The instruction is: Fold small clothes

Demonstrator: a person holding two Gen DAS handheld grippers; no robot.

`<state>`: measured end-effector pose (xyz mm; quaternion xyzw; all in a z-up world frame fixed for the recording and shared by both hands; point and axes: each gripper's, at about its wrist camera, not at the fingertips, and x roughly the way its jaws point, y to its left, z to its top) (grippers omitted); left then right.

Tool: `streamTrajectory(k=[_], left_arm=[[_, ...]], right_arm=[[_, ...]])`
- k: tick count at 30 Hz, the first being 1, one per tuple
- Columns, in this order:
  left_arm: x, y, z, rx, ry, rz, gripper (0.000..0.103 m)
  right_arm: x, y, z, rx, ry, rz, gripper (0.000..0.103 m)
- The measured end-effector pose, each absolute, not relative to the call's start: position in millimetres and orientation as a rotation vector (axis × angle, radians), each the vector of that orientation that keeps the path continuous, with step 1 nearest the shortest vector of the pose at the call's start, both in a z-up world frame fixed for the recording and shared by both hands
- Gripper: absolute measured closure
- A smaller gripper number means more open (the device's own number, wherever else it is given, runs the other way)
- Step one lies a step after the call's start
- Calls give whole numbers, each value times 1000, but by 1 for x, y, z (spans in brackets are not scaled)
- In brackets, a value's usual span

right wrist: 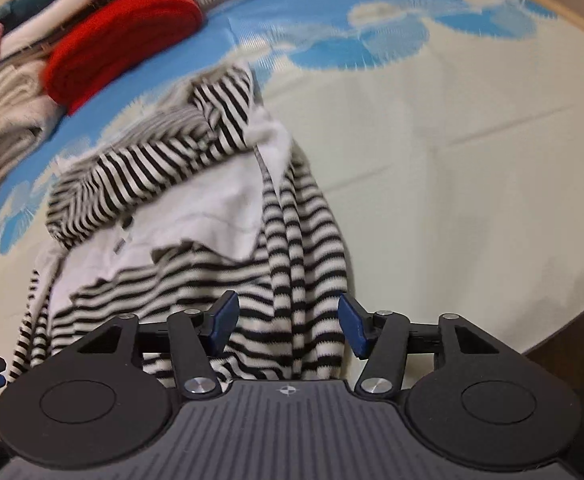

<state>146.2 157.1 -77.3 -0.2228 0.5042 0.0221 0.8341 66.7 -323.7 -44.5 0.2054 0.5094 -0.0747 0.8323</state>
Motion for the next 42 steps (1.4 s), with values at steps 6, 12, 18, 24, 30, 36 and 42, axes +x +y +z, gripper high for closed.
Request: streamTrajectory(k=[6,12,18,24,30,36,42], left_arm=[[152,146,-93,-402,1130,51,36],[153,140,-106,-376,1173,61,33],[150,137,-105,-382,1160,40,32],[149,133,-107,-353,1171,29,32],[147,124,-108,-239,1166,6,81],[139,126,-87,-232,1081,-10,94],[143,130,-97,-279,1143,-1,91]], right_arm=[[72,-324,-72,438,1201,-200,40],[70,-326,-88,468,1251,-229,39],[69,-322,-88,439,1249,-221,39],[67,-318,-87,422,1254,-201,40],[65,-313,-87,416,1257,-161,71],[61,-315,-66,441,1175,-120,94],[56,-331,-65,517,1185,-177,93]])
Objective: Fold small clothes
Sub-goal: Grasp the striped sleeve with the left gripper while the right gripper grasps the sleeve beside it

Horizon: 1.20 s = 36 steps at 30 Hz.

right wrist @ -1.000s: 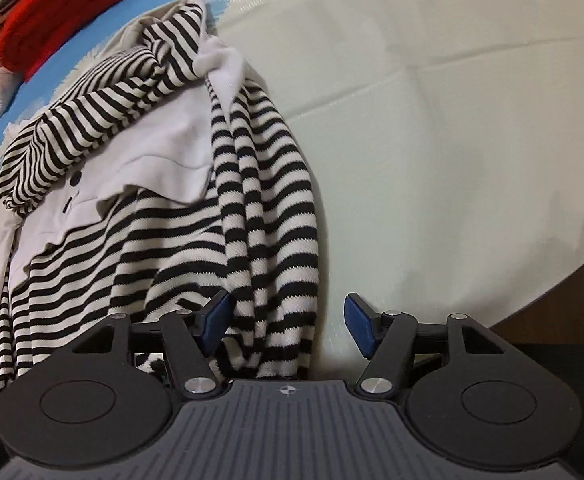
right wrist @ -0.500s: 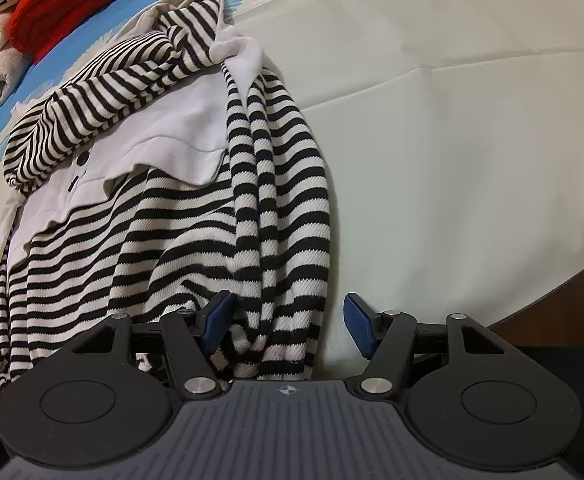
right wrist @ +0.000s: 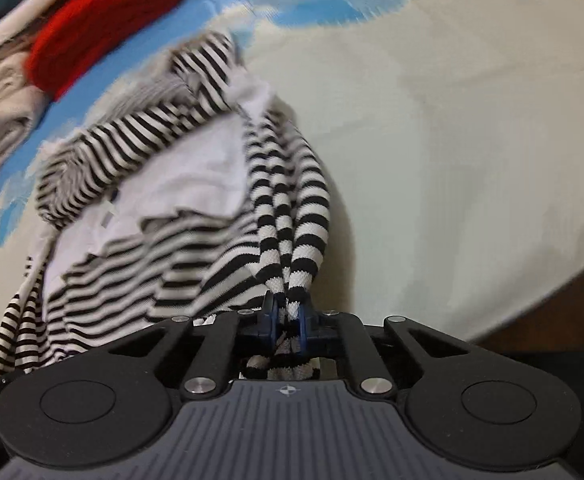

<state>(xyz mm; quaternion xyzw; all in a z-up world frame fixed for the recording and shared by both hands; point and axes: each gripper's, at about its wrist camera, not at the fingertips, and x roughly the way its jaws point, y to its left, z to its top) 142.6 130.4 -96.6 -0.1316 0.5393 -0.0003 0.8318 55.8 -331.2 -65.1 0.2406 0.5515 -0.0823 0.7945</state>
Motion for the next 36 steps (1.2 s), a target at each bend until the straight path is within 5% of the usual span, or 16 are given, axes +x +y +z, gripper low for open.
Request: streamTrajectory(k=[2,6,12,16,30,36], left_arm=[[145,130,-103,-287,1173,-2,85],[146,124,-105,-253,1176,-5,73],[145,121,-108,-215,1184,-4,69],[143,117,-105,-189,1152,-13,91],[144,116,-111,-174,1177,-11,76],[141,114,-107,-139,1147,-28,91]], right_arm=[[57,-331,-75,536,1229,-182,90],[61,-324,-81,478,1267,-194,66],[61,-313,-83,409,1275,-157,67],[62,-306,-82,378,1253,-117,92],[62,-308,-84,378,1266,-136,78],[59,-309,-80,375,1239,-115,92]])
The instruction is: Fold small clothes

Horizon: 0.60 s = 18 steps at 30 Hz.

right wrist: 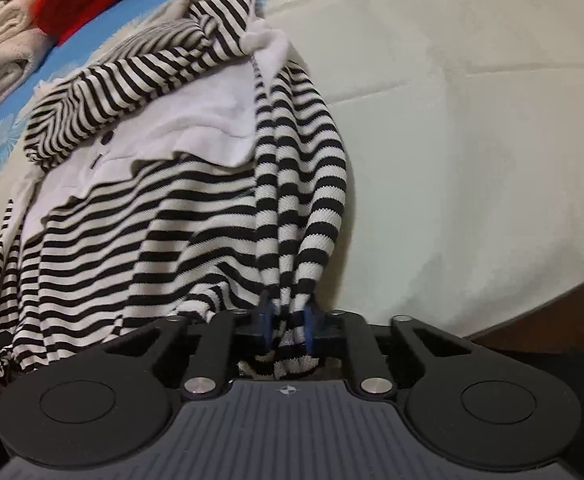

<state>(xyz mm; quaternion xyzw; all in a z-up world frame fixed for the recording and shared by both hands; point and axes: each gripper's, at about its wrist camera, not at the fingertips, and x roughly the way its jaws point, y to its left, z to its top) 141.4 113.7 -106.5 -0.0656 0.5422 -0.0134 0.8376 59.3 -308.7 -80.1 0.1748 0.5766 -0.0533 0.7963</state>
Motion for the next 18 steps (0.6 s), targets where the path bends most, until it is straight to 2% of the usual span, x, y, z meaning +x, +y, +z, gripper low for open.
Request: streamTrajectory(k=[9,18], left_arm=[[128,112,-73,-139,1041,-88,93],[94,133,18,-200,916,-211,94]], right_arm=[[50,-320,-39,462,1062,-100,94],[15,-341,44,529,886,-26,95]])
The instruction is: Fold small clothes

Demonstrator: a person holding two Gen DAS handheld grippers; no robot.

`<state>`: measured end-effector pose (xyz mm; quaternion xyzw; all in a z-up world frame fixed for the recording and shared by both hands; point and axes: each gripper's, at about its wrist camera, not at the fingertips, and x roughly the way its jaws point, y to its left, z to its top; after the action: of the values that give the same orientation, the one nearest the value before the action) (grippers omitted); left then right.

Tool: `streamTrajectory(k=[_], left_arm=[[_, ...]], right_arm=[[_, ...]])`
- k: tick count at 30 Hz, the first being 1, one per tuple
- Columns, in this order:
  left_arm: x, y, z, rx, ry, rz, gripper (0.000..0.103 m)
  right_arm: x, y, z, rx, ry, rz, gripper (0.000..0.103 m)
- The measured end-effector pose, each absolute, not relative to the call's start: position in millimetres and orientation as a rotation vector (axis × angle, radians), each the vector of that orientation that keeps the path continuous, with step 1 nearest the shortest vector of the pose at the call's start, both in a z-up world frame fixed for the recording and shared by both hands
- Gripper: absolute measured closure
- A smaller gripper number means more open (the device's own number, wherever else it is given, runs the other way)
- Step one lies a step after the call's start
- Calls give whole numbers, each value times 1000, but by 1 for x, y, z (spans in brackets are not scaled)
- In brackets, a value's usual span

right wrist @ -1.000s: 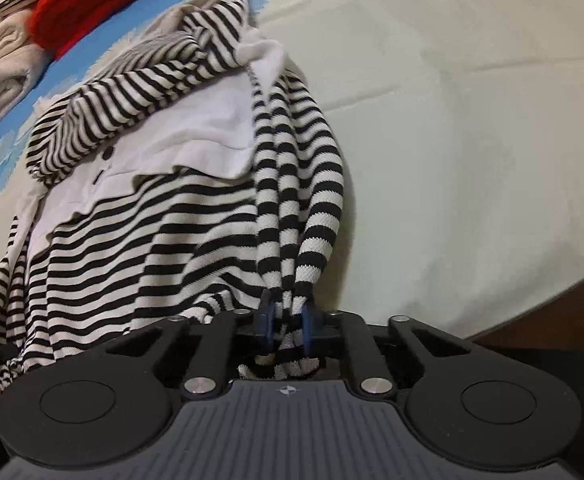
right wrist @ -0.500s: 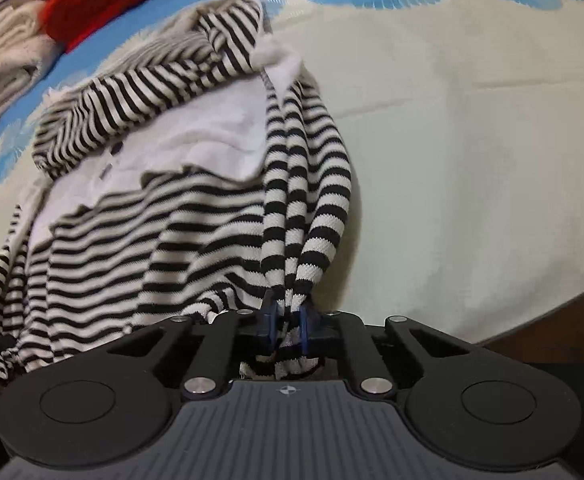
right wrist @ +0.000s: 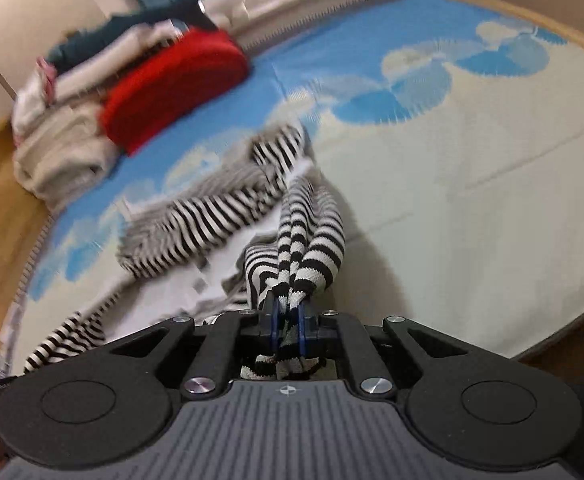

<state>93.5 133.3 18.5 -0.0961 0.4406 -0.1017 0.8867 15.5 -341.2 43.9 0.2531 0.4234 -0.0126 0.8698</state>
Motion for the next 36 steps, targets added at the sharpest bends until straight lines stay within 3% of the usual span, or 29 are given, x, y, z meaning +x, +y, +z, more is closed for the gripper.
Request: streamTrajectory(k=[5,10,14,23,26,29,31,33,36], left_arm=[[53,148,57,-220,900,-319,94],[59,156,58,-277,931,-358,94],[119,153,37,-280,968,-341,94],[283,152,-68,-319,1177,-265,91],[300,167,-74,-439,1188,-221,82],[296,194,-60,-604,1086,-210,70],[289,209,-51,-637,1024,-195,59],[286,216,-50,-594,1025,-189,58],[281,215,-58,-456,1080,-180,58]], right_arm=[[-33,-354,108,568,788,25,95],[-53,-355,129,566,758,37,95],[-10,-360,105,563,801,11,95],[145,-361,14,449,1018,-17,95],[183,-367,-15,463,1087,-32,94],[196,-373,-26,484,1100,-68,89],[194,-380,-15,478,1028,-132,79],[188,-387,-1,413,936,-179,72],[181,-396,5,373,919,-139,70]])
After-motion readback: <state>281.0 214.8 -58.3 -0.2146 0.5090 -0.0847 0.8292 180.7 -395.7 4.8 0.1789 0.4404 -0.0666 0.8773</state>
